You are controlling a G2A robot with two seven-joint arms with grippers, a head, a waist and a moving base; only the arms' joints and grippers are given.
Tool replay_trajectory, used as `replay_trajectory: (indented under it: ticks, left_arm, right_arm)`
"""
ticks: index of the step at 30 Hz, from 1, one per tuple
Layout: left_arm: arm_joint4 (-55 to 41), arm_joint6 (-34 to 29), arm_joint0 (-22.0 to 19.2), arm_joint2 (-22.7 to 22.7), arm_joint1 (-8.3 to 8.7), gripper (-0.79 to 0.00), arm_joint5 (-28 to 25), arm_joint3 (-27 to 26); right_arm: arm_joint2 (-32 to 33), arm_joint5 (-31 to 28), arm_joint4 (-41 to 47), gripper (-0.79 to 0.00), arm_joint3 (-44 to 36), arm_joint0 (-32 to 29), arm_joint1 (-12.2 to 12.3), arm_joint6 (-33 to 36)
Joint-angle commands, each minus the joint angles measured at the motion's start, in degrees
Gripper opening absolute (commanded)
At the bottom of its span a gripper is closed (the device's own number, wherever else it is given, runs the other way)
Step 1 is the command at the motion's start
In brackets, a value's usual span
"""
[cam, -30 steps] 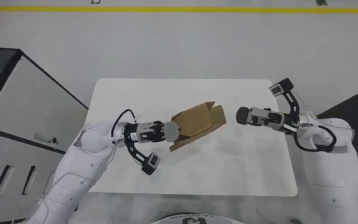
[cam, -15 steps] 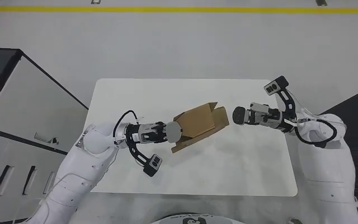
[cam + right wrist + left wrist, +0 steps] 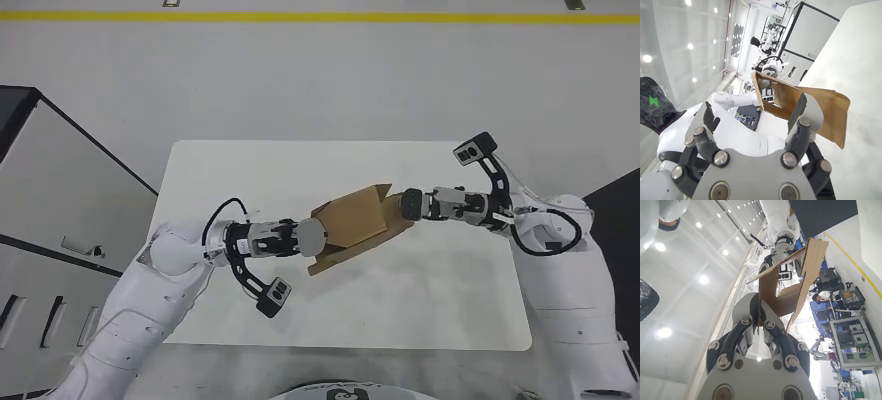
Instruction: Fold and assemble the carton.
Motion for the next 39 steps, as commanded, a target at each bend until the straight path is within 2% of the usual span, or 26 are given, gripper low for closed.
replay_trajectory:
  ticks: [1,5,12,20,22,26,35,39]
  left_arm:
    - [0.07,-0.09,-0.05,0.22,-0.01,-0.785,-0.13,-0.10]
    - [0.40,-0.36,-0.21,0.49,-0.01,-0.785,-0.15,-0.12]
    - [1.25,-1.07,-0.36,0.66,0.01,-0.785,-0.09,-0.09]
    - [2.40,-2.51,-0.17,0.62,0.05,-0.785,-0.03,-0.28]
    - [2.56,-2.63,-0.11,0.64,0.08,-0.785,-0.04,-0.34]
    - [3.13,-2.21,-0.07,0.70,0.17,-0.785,-0.17,-0.60]
    - [4.23,-0.99,0.29,0.67,0.50,-0.785,-1.52,-0.88]
    - [4.98,-0.84,0.24,0.72,0.59,-0.785,-2.04,-0.91]
  right_arm:
    - [-0.57,-0.30,0.31,0.000,0.31,0.22,-0.01,0.18]
    - [-1.74,-0.73,0.93,0.000,0.71,0.54,-0.02,0.50]
    - [-2.83,-1.03,1.44,-0.068,0.93,0.81,0.07,0.82]
    - [-3.50,-0.27,1.63,-0.203,0.66,0.39,0.40,2.54]
    - [-3.76,-0.24,1.48,-0.286,0.42,0.33,0.47,2.82]
    - [-4.29,-0.16,0.80,-0.354,-0.07,0.43,0.62,3.38]
    - [-5.12,-0.91,-3.03,-0.366,-0.92,1.22,1.09,3.75]
    - [-5.31,-1.22,-4.71,-0.409,-1.11,1.44,1.28,3.11]
